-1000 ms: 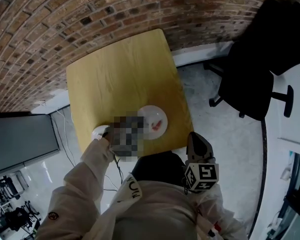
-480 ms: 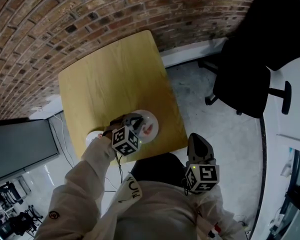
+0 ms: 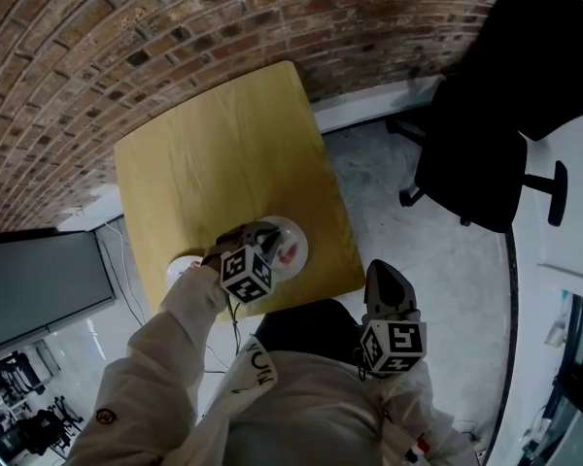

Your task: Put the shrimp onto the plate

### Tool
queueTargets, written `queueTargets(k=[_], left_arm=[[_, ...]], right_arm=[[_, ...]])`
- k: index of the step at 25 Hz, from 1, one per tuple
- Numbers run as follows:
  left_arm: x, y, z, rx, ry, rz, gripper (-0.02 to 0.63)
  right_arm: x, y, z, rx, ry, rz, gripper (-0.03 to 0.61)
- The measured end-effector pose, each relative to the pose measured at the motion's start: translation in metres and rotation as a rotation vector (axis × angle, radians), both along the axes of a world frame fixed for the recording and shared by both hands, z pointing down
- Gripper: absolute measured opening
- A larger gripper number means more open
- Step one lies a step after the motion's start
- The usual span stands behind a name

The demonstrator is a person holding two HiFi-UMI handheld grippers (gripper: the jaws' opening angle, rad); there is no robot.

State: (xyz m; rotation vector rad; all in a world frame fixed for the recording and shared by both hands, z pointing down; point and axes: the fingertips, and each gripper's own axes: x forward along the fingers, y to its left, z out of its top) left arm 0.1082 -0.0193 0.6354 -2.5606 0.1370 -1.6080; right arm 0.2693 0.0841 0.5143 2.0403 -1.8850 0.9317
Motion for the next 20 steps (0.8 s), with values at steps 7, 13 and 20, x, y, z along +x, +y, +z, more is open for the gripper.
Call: queueTargets(k=[7,13,20], left_arm=[[-0.004,-0.001,-0.022,0.027,0.039,-0.048,0.029],[-0.035,0.002,-0.046,0.058,0.083,-0.176,0.029],[-0.095,0.007,-0.068,0.091,0.126,-0.366,0.029]], right_arm=[[-0.008,-0.004,0.000,0.012,-0.006,-0.030,0.023],[-0.037,-0.018,-0.009,0.043,-0.008,-0.123,0.023],[-0.087,-0.036,-0.019,0.062,-0.004,-0.235,0.023]])
